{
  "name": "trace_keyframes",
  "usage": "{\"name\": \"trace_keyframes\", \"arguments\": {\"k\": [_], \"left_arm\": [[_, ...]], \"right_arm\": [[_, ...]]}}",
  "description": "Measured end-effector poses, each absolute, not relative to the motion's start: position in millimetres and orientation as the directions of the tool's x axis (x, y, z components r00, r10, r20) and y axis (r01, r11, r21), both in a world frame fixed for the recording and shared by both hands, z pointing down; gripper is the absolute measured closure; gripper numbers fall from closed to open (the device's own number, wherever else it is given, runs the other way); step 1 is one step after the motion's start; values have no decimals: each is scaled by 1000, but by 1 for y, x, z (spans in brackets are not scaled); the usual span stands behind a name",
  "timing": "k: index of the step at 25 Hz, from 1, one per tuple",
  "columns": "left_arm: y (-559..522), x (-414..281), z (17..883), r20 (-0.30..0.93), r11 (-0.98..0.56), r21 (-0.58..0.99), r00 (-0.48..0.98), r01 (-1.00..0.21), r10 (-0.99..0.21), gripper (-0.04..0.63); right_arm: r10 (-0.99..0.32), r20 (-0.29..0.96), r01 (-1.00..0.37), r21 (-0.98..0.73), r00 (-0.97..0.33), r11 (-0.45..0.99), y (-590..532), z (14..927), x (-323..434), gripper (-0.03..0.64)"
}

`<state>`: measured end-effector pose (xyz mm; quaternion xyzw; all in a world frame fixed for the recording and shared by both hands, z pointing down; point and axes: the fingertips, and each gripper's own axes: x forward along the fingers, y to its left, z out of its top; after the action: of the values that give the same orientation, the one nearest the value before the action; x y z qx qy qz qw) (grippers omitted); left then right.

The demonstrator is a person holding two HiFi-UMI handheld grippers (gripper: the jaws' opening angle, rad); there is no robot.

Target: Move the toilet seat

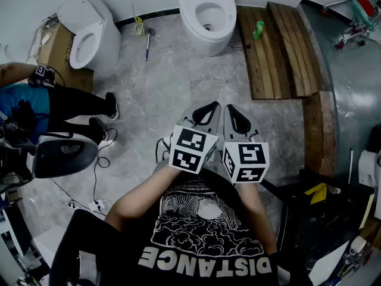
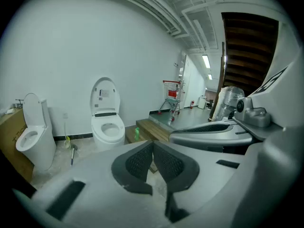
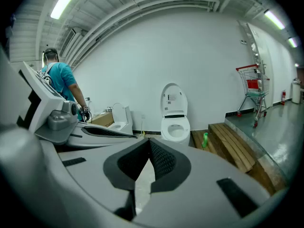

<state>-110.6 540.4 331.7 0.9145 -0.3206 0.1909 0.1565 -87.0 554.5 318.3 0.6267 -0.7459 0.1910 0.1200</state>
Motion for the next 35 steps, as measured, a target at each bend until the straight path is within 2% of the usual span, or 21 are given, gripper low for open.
{"name": "trace_keyframes", "arguments": {"k": [20, 35], "left_arm": [[512, -78, 332, 446, -730, 161, 709, -664, -546, 578], [398, -50, 336, 449, -733, 187, 721, -654, -528, 581]], "right_arm": [[-889, 411, -977, -147, -200, 152, 530, 320, -53, 597], [-874, 446, -979, -143, -192, 143, 418, 328, -27, 595]]}}
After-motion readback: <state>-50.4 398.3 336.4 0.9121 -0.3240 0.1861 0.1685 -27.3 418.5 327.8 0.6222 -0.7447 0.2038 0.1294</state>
